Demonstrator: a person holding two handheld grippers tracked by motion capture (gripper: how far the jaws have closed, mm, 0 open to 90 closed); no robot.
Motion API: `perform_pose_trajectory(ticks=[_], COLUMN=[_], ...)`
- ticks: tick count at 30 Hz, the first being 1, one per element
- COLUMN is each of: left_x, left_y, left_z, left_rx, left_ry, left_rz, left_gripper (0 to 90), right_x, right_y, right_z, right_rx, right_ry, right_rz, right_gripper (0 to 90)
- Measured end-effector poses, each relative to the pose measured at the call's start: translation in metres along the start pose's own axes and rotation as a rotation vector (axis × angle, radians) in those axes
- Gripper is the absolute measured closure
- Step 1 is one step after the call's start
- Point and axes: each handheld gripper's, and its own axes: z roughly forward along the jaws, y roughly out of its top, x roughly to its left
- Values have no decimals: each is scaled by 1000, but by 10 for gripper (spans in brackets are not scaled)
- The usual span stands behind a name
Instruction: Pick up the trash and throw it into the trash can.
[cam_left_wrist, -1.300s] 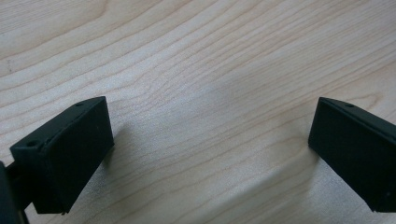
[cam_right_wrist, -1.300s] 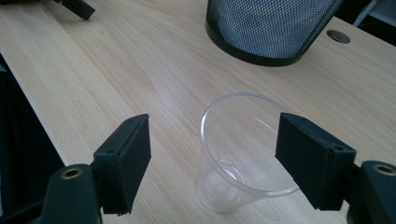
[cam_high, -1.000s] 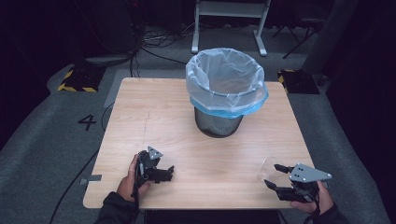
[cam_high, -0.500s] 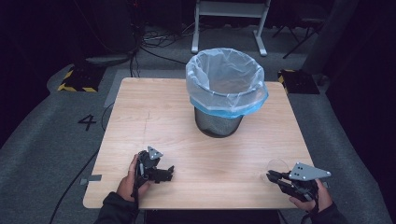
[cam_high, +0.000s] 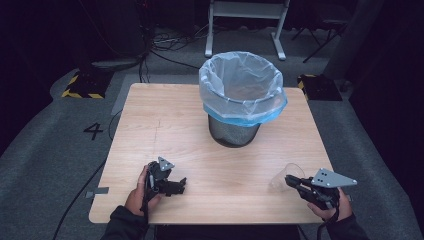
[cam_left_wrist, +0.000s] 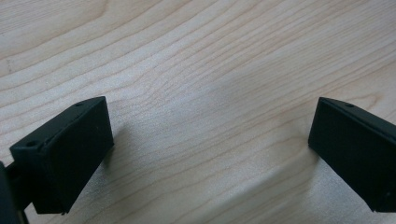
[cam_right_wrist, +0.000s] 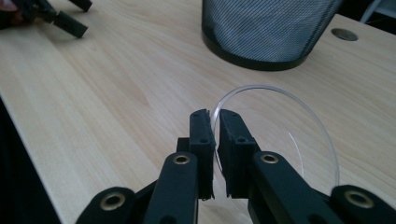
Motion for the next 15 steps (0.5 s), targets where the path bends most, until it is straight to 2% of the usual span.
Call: perform_pose_trajectory(ticks=[15], left_x=[0], left_y=[0], left_z=[0], left_rx=[0], left_ry=[1], left_rz=[0], left_gripper=[0], right_x=[-13], right_y=[14], right_z=[2], right_rx=[-88], right_ry=[-48], right_rz=[-6], right_gripper=[851])
